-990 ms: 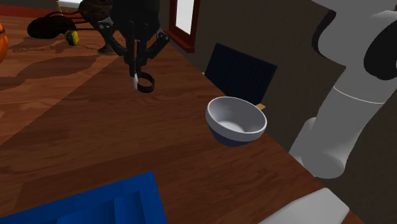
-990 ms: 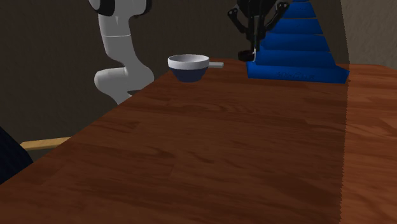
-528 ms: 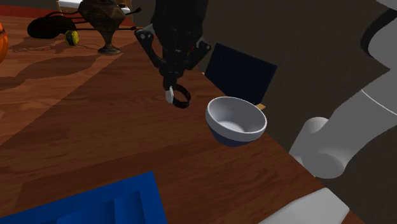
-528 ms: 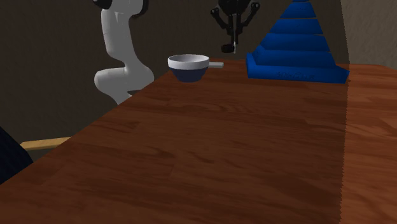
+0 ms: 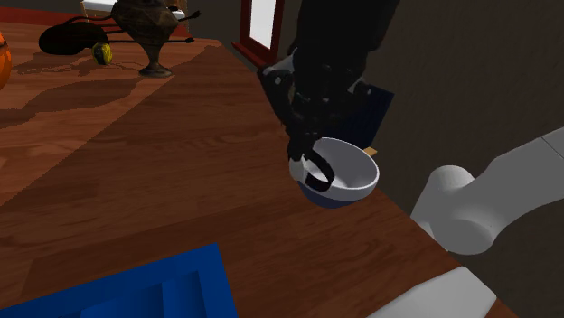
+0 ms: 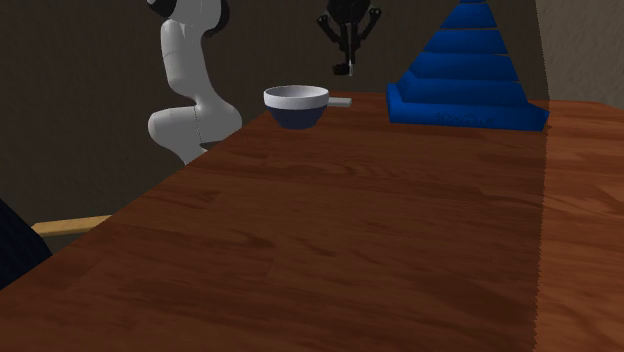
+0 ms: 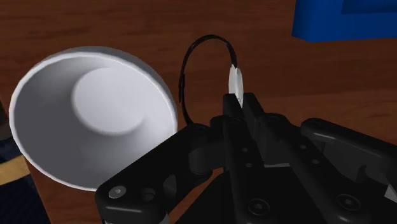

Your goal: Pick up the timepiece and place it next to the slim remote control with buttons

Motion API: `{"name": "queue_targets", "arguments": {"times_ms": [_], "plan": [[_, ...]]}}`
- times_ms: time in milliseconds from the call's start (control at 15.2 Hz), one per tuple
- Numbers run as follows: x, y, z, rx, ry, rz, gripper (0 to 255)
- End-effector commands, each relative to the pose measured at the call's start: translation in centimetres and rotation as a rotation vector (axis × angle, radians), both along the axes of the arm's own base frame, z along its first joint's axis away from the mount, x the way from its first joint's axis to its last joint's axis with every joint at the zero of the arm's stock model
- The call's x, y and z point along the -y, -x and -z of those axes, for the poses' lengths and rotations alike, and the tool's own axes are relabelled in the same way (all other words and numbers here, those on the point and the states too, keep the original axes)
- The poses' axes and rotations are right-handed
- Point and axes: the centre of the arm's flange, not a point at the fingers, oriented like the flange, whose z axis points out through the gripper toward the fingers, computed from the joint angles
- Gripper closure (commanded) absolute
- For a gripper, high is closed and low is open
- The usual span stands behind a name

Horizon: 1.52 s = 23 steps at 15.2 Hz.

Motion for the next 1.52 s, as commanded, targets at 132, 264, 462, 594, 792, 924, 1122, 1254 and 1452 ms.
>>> {"name": "queue_targets", "arguments": {"times_ms": [132, 264, 462, 594, 792, 924, 1122, 1254, 1452], "plan": [[0.3, 0.7, 1.9, -0.001, 0.000, 0.001, 255], [0.3, 0.7, 2.9, -0.001, 0.000, 0.001, 255], [0.3, 0.7, 4.5, -0.001, 0.000, 0.001, 255], [0.3, 0.7, 5.5, -0.001, 0.000, 0.001, 255], [0.3, 0.7, 7.1, -0.001, 0.000, 0.001, 255], [0.3, 0.7, 8.2, -0.001, 0.000, 0.001, 255], [0.3, 0.7, 9.2, -0.001, 0.000, 0.001, 255], [0.3, 0.7, 9.2, -0.001, 0.000, 0.001, 255], [0.3, 0.7, 9.2, -0.001, 0.000, 0.001, 255]]}}
